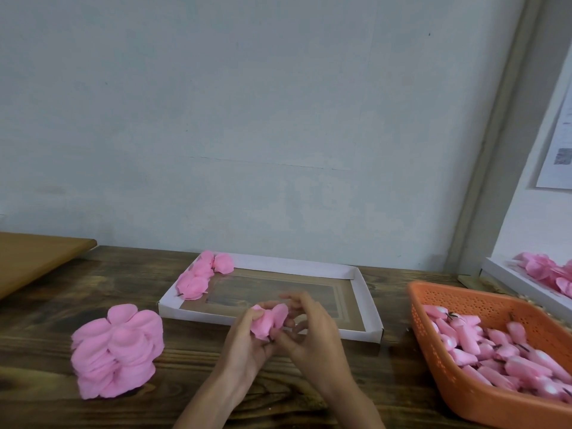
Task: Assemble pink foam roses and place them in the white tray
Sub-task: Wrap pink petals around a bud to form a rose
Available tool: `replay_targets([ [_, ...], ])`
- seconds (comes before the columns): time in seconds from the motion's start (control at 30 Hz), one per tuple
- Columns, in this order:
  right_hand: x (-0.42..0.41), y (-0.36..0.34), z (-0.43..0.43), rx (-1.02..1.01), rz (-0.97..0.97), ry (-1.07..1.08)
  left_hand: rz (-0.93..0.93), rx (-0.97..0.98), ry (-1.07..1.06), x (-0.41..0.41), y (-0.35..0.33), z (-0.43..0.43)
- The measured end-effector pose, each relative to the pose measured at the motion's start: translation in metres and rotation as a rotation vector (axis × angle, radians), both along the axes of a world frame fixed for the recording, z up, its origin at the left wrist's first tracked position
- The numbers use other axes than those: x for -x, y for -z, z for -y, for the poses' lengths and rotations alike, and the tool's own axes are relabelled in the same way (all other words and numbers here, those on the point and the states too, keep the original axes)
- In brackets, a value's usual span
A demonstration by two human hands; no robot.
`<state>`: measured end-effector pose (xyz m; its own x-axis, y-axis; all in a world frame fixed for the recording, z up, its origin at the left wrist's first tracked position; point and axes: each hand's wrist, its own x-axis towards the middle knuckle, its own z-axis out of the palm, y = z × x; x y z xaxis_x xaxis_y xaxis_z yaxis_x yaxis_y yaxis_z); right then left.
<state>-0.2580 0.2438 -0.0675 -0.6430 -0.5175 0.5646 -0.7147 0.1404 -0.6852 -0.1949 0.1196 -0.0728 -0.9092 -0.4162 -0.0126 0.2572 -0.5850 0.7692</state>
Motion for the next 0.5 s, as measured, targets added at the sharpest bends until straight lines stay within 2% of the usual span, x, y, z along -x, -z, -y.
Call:
replay_targets([
  [0.23, -0.0029, -0.0056, 0.0, 0.139, 0.078, 0.0, 0.032, -0.024, -0.033, 0.001, 0.0031, 0.003],
  [0.5, -0.0086, -0.0069, 0.0009, 0.064, 0.078, 0.041, -0.017, -0.029, 0.033, 0.0009, 0.0049, 0.0013],
])
